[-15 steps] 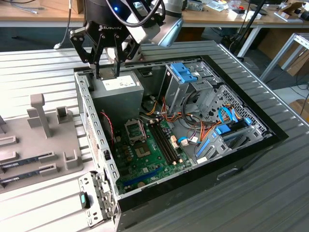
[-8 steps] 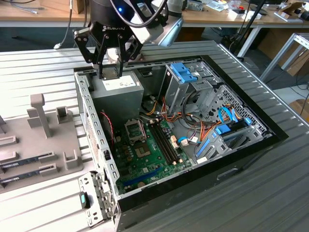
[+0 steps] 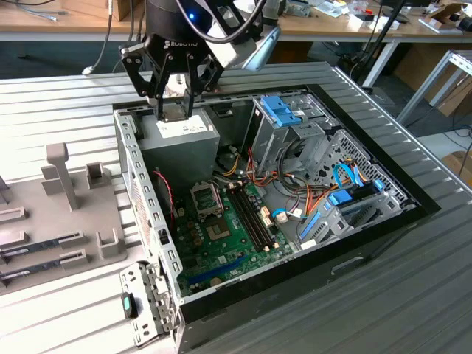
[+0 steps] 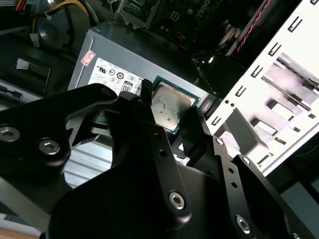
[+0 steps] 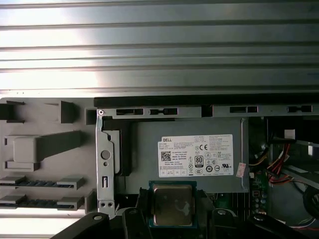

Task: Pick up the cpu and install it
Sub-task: 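Pick up the cpu and move it towards the insertion slot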

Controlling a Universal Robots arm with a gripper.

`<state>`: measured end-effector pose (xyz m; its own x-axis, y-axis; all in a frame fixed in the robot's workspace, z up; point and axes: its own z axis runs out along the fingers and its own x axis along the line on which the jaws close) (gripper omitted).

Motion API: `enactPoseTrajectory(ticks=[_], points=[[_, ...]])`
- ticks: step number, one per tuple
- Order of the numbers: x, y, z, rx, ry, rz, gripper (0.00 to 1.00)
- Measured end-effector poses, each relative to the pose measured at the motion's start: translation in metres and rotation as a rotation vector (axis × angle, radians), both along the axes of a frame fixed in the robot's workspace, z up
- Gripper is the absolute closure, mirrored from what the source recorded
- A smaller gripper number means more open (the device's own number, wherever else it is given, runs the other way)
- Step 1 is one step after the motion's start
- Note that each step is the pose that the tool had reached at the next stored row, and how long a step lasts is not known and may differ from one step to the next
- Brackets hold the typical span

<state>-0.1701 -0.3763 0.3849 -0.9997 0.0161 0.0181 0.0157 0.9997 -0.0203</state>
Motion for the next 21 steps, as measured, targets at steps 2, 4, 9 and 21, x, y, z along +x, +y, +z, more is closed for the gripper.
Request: enactPoseTrajectory(ticks=[2, 4, 9, 21], points=[[0.0013, -0.0001, -0.0005, 0.0002, -0.0002, 0.0, 0.53], [0.0016, -0.0009, -0.0006, -0.0002, 0.0001, 0.0, 0.53], [0.003, -0.0043, -0.0019, -0.0001, 0.0001, 0.0, 0.53], [0.0136, -0.0063, -0.0053, 0.0, 0.0, 0.0, 0.53]])
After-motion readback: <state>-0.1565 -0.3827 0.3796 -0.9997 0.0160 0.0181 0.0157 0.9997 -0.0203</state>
